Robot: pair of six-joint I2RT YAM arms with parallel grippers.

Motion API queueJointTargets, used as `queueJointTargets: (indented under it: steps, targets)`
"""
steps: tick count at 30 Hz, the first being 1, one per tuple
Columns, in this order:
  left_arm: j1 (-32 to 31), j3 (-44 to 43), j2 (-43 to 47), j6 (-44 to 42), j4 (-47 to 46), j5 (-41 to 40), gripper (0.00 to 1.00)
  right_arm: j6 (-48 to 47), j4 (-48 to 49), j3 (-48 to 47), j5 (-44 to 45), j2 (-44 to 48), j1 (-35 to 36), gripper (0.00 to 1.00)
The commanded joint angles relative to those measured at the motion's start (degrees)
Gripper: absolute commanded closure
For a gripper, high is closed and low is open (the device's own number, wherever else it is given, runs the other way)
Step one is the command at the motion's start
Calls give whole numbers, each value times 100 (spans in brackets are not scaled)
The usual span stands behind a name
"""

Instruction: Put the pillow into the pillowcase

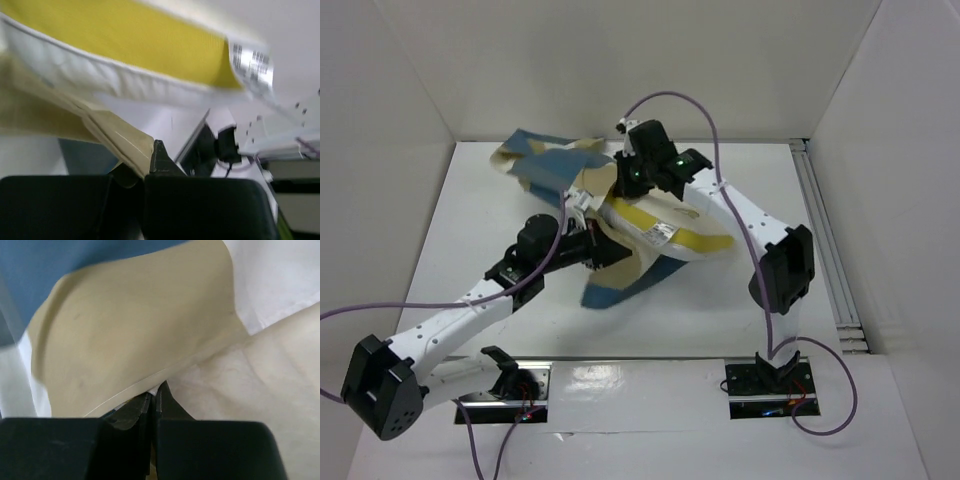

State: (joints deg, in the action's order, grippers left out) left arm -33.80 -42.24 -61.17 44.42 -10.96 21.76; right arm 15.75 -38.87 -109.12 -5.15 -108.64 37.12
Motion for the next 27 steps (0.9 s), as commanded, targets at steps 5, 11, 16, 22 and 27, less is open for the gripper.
queueJointTargets:
  steps: [5,11,16,22,27]
  targets:
    - [40,815,210,603,-303,1261,100,675,1269,78,-206,-1449,-178,100]
    - [418,-730,-307,137,58,1743,100,921,1188,-1980,84,-1064,-820,100]
    - [550,-1491,-441,145,138,2025,100,974,1708,-1571,198,-325,-734,100]
    - [340,942,665,1023,-661,1955,100,1264,2463,459,338,-543,74,100]
    - [251,1492,1817,1237,661,1412,91,1607,2884,1164,-82,-966,568,100]
